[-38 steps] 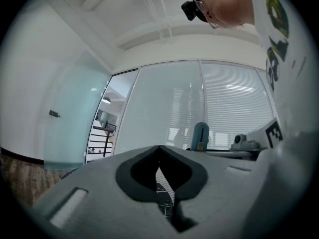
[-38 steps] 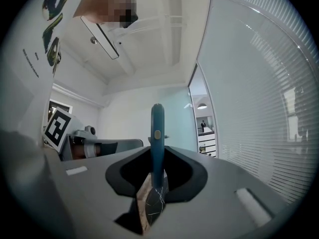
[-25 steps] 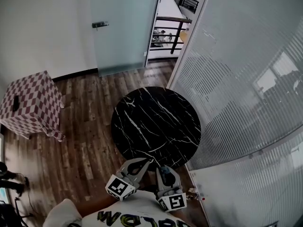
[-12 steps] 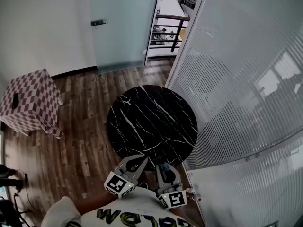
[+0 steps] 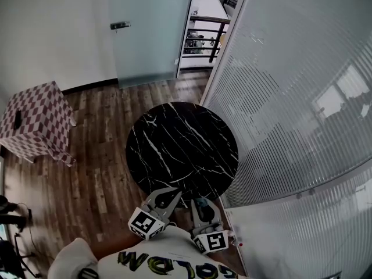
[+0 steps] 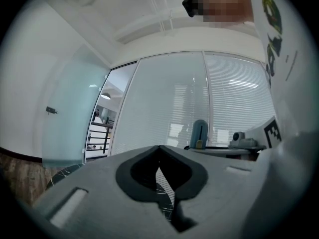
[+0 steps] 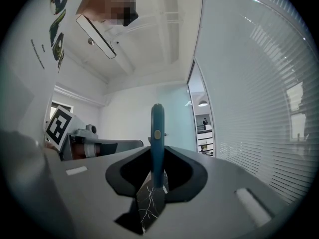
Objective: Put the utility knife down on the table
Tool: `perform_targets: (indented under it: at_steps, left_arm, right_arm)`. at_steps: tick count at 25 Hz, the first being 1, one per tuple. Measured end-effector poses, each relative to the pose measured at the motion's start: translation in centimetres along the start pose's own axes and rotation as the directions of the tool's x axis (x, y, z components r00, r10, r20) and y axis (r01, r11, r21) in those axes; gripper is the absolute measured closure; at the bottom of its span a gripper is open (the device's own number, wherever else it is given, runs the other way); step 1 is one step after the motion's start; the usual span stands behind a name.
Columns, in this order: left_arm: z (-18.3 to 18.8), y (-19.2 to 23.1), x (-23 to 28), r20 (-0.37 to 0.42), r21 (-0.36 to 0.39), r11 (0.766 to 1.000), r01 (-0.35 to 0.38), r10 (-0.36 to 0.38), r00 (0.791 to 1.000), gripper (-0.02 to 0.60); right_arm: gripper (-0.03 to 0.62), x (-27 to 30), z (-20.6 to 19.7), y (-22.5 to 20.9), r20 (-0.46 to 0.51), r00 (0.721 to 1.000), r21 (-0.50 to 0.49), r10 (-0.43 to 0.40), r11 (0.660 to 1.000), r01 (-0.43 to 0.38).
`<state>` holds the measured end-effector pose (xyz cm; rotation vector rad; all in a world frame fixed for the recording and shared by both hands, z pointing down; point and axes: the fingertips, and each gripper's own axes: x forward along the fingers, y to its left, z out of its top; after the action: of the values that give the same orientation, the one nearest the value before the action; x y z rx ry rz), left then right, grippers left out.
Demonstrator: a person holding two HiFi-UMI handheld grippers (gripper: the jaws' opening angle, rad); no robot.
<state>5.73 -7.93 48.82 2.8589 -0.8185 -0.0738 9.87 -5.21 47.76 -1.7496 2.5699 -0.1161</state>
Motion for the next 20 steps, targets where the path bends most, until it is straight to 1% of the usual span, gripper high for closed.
perform_targets:
  at_steps: [3,5,7,11,15,20]
  left_arm:
    - [-0.7,0.0,0.4,-0.01,0.014,1.0,-0.003,0.003,1.0,0.578]
    - [-1.5,0.4,0.5,-0.026,0.017,1.0,-0.014,0.014,1.0,0.578]
    - [-2.4,1.0,0.7,-0.045,0.015,1.0,-0.027,0.028,0.999,0.578]
    - [-4.7,1.8,1.0,-0.095,0.007,1.0,-0.028,0.028,0.995,0.578]
    - [-6.6,2.8,1.4,-0.149,-0.007,1.0,-0.023,0.022,0.989,0.578]
    - [-10.3,3.9,1.7,-0.217,-0.018,1.0,-0.017,0.012,0.976,0.578]
  right_arm:
    - [0.52,-0.2,-0.5,-0.6,-0.025,1.0,0.004,-0.002,1.0,0.002]
    - [0.52,-0.1,-1.2,-1.0,-0.07,0.997,0.007,-0.013,1.0,0.013]
    - [0.52,0.0,-2.1,-1.4,-0.075,0.997,-0.004,-0.01,1.0,0.01]
    - [0.52,0.6,-3.5,-1.7,-0.054,0.999,-0.025,0.006,1.0,-0.007]
    - [0.52,1.4,-5.4,-2.2,-0.12,0.993,-0.03,-0.01,1.0,0.007]
    - [0.52,2.3,-8.6,-3.2,-0.152,0.988,-0.048,-0.031,0.999,0.024]
